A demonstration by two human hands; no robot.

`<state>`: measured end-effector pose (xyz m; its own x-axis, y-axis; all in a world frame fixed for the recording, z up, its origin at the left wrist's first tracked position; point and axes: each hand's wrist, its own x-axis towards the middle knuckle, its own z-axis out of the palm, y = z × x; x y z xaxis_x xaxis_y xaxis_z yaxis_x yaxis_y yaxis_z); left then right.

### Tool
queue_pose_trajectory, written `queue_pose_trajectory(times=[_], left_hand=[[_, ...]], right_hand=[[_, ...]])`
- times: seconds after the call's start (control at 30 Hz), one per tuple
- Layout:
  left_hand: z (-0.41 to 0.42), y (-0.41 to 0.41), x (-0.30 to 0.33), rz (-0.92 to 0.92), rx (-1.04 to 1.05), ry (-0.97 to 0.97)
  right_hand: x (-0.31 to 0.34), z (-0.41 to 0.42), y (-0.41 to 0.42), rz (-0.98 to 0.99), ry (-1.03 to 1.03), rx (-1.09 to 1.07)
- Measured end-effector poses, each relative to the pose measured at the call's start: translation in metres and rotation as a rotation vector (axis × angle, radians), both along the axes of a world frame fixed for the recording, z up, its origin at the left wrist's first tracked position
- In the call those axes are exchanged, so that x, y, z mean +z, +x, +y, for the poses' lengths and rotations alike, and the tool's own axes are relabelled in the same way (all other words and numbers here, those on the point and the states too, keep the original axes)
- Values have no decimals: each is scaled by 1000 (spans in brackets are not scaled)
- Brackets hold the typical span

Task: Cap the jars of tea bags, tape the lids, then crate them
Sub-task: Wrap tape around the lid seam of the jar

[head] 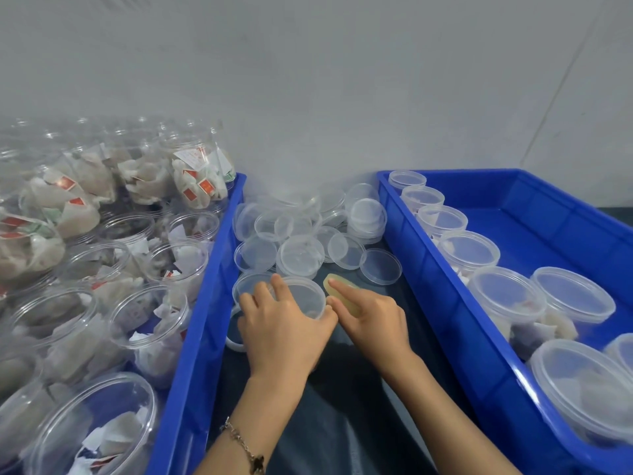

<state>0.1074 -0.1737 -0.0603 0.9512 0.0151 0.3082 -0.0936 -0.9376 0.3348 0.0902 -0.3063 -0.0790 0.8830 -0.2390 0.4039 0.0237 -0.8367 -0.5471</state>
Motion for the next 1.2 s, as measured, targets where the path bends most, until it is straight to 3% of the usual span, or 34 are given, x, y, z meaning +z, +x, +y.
queue_pose_trajectory(times=[0.17, 0.27, 0.37, 0.5, 0.63, 0.83, 1.0, 1.1, 1.2], left_hand=[[-1, -2, 8, 58, 17, -19], [-11, -28, 8, -5, -131, -45], [-17, -47, 7, -4, -219, -69], [-17, -41, 13, 100, -234, -13], [-15, -45, 11, 104, -242, 85], [-14, -47, 11, 86, -209, 170], [-13, -50, 12, -24, -236, 90], [-14, -49, 15, 97, -244, 78], [-5, -41, 6, 51, -370, 28]], right_hand=[[-8, 2, 6, 90, 77, -7], [3, -16, 28, 170, 104, -163], [25, -28, 46, 110, 257, -61], [20, -10, 38, 87, -31, 73], [-4, -15, 23, 345, -175, 85], [-20, -17, 8, 407, -243, 163], [-26, -16, 0, 399, -346, 199], [-32, -15, -6, 398, -319, 180], [-38, -15, -10, 387, -350, 188]])
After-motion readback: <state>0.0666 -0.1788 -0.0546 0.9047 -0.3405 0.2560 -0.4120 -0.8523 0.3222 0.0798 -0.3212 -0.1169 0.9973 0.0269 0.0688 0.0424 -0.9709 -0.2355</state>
